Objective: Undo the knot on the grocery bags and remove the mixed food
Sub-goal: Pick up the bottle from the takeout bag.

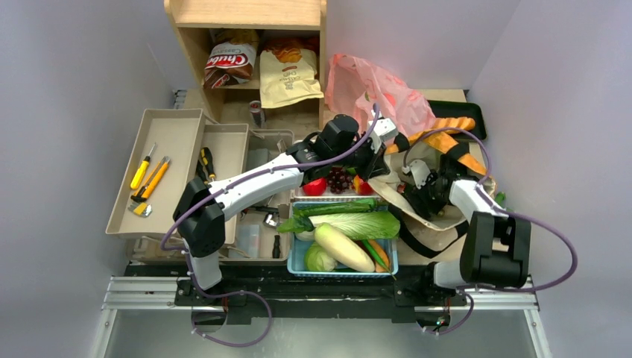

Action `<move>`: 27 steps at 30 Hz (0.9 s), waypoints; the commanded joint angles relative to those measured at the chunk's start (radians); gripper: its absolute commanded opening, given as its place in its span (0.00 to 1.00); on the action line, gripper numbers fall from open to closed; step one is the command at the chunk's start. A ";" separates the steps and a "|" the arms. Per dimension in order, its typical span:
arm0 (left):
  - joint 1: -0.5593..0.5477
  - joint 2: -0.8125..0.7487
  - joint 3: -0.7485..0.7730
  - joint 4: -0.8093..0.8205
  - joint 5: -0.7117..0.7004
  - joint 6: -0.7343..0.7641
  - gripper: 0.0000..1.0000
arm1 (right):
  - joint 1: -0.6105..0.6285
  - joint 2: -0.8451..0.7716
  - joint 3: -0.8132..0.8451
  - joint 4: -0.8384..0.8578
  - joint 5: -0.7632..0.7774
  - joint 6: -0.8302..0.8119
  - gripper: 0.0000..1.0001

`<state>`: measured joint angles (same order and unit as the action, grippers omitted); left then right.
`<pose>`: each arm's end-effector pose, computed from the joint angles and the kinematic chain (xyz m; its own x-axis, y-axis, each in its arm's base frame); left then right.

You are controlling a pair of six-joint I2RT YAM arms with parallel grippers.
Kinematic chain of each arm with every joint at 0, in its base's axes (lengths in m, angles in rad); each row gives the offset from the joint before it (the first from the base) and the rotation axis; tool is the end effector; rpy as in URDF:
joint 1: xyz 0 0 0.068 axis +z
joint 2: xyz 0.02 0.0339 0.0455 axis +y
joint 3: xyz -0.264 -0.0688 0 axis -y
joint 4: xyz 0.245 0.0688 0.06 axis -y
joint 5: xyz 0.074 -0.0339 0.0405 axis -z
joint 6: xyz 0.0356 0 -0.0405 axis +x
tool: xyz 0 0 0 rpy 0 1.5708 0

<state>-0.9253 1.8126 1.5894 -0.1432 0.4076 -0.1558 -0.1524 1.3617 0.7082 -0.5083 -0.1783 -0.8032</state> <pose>0.2504 -0.3560 0.3359 -0.3613 0.2429 -0.9003 0.9110 0.2980 -0.2852 0.2377 -0.0301 0.1704 -0.6871 -0.6109 -0.3933 -0.5972 0.7831 -0.1732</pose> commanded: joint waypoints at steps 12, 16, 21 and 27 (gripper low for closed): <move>-0.013 -0.008 0.094 0.047 0.042 0.018 0.00 | -0.037 0.221 0.049 -0.098 -0.084 -0.096 0.20; -0.014 -0.002 0.103 0.041 0.029 0.020 0.00 | -0.037 0.113 0.108 -0.164 -0.093 -0.079 0.00; -0.022 0.010 0.102 0.033 -0.010 0.029 0.00 | -0.036 -0.058 0.243 -0.311 -0.129 -0.035 0.00; -0.034 0.047 0.140 0.006 -0.066 0.013 0.00 | -0.034 -0.170 0.340 -0.438 -0.144 -0.039 0.00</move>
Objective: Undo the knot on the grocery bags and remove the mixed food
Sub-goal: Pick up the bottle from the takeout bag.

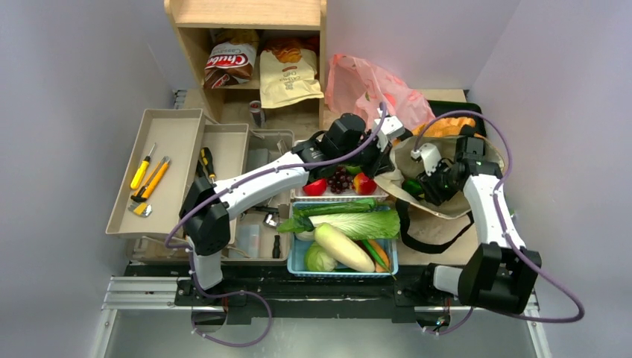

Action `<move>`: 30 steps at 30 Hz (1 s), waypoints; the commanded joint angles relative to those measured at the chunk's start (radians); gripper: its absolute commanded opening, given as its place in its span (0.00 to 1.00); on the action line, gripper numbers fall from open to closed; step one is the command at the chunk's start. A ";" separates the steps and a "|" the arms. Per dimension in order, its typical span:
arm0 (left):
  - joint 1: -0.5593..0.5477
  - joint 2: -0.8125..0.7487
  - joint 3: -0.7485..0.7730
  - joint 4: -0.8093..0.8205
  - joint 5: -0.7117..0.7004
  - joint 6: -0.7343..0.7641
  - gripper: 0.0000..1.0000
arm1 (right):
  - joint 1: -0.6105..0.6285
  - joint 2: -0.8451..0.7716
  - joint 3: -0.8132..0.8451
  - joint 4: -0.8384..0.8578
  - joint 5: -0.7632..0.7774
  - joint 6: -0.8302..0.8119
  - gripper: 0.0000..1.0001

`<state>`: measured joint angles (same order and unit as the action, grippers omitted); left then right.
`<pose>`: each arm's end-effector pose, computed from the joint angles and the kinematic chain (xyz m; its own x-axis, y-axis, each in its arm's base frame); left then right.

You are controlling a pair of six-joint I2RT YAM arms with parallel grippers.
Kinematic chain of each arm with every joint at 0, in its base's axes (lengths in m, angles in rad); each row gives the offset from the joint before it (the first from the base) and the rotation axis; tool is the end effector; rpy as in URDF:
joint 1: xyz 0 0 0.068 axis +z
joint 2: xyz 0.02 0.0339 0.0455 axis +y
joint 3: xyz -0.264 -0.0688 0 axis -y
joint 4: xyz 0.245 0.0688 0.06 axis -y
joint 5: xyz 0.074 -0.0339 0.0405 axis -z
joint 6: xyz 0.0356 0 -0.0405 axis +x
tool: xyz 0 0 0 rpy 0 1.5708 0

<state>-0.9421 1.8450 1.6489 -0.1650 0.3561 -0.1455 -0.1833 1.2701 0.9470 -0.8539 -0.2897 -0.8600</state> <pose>0.2510 -0.3663 0.3408 -0.3433 0.2411 -0.9078 0.9097 0.3258 -0.2575 0.2326 -0.0328 0.2449 -0.6431 -0.6194 -0.4503 -0.6445 0.7554 -0.1187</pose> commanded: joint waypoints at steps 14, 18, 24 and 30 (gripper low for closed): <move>-0.022 0.031 0.069 0.027 -0.069 -0.031 0.00 | -0.005 -0.200 0.269 -0.260 -0.065 0.011 0.00; -0.032 0.020 0.033 0.051 -0.071 -0.003 0.00 | -0.005 -0.203 0.276 -0.253 -0.089 0.023 0.00; -0.032 0.041 0.045 0.025 -0.100 0.001 0.00 | -0.004 -0.168 0.376 -0.292 -0.119 0.046 0.00; -0.016 0.116 0.103 0.000 -0.114 -0.118 0.00 | -0.005 -0.149 0.515 -0.383 -0.190 0.088 0.00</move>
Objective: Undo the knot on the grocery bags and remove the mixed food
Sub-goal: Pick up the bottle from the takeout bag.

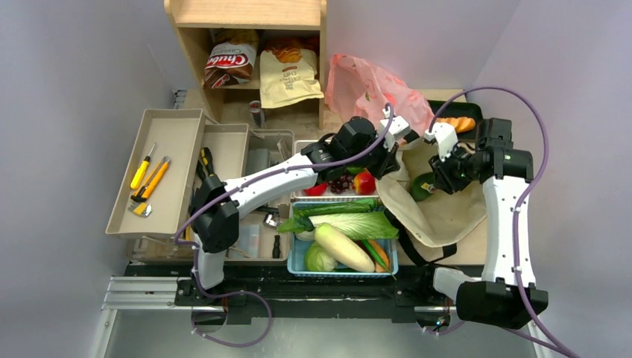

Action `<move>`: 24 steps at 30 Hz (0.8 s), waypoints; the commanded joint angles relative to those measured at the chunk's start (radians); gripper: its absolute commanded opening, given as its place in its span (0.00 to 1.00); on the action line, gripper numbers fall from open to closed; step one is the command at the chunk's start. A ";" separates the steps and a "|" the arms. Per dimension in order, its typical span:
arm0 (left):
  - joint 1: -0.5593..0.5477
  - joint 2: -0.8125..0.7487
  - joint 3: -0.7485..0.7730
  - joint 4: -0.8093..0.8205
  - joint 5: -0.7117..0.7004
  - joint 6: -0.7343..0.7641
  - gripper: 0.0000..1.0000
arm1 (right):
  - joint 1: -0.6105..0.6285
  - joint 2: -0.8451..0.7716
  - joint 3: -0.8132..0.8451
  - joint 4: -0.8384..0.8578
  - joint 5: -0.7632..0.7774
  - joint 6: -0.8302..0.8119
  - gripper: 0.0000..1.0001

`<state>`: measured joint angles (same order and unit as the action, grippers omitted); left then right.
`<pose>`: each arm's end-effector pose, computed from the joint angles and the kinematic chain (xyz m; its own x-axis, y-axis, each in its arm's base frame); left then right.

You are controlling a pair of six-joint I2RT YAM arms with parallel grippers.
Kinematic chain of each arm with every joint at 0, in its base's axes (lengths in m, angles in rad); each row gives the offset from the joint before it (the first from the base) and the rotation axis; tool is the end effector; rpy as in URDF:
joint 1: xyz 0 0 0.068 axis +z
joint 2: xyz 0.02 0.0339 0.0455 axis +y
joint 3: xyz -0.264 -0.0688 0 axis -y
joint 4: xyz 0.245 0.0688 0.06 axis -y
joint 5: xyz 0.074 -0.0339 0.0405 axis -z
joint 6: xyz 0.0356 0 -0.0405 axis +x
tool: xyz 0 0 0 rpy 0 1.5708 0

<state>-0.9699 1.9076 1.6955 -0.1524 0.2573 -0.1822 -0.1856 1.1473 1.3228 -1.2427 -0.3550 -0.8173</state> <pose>0.2530 -0.3851 0.3311 -0.3671 0.2256 -0.9024 0.8801 0.3981 -0.2585 0.1930 -0.0237 0.3620 -0.5949 -0.5841 -0.5522 -0.6222 0.7696 -0.1437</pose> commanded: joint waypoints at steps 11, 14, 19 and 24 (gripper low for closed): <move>0.028 0.215 0.129 0.079 0.041 -0.273 0.06 | -0.002 -0.054 0.331 -0.126 -0.149 0.125 0.00; 0.037 0.211 0.131 0.098 0.050 -0.265 0.26 | -0.002 -0.059 0.372 -0.158 -0.145 0.117 0.00; 0.064 0.139 0.077 0.135 0.086 -0.239 0.66 | -0.003 -0.058 0.445 -0.207 -0.153 0.116 0.00; 0.124 0.028 -0.034 0.261 0.167 -0.268 0.93 | -0.002 -0.035 0.530 -0.217 -0.197 0.136 0.00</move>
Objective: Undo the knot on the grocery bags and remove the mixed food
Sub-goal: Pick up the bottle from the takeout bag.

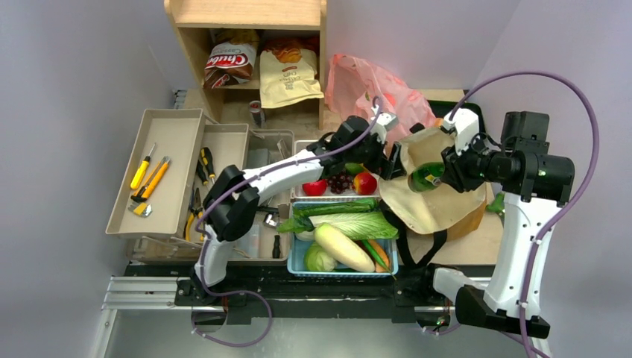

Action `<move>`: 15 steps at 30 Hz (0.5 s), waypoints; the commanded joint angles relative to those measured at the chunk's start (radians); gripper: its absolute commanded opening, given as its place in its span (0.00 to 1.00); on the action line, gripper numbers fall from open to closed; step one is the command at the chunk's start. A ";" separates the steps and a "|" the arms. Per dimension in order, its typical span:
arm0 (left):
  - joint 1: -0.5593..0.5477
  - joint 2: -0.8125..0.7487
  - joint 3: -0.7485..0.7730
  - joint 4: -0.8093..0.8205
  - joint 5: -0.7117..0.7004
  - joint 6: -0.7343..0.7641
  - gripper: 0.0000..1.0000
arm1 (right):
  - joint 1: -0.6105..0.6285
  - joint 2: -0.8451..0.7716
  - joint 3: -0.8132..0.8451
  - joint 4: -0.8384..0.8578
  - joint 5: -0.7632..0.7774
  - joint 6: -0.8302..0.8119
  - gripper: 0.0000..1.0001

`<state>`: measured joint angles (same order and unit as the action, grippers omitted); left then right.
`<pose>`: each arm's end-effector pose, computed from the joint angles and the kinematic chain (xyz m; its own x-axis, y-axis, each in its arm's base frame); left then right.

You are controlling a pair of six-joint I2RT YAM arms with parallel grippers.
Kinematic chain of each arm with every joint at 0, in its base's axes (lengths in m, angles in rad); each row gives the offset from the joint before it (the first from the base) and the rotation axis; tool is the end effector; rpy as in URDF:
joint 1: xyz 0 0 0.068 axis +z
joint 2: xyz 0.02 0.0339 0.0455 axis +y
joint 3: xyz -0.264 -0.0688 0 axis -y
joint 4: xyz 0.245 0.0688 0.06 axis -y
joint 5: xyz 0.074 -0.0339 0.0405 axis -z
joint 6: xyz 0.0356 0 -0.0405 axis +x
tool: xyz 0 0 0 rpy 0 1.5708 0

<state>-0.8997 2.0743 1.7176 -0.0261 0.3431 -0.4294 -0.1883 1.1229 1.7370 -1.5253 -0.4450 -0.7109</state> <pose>0.3001 -0.3972 0.2752 -0.5990 0.1239 -0.7911 0.7503 0.4320 -0.5004 0.1368 -0.0105 0.4578 -0.5294 -0.4987 -0.6863 -0.5749 0.8058 -0.1421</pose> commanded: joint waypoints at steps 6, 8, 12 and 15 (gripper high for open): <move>0.132 -0.236 -0.087 0.099 0.076 0.010 1.00 | 0.001 0.065 0.267 0.062 -0.192 0.071 0.00; 0.151 -0.256 -0.089 0.075 0.060 0.040 1.00 | 0.001 0.097 0.318 0.065 -0.218 0.087 0.00; 0.189 -0.277 -0.093 0.034 0.036 0.060 1.00 | 0.001 0.159 0.407 0.089 -0.274 0.130 0.00; 0.211 -0.290 -0.097 0.012 0.020 0.056 1.00 | 0.008 0.205 0.458 0.110 -0.305 0.138 0.00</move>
<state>-0.7113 1.8225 1.6299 0.0170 0.3855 -0.4000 -0.1879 1.3022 2.0945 -1.5608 -0.6136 -0.6159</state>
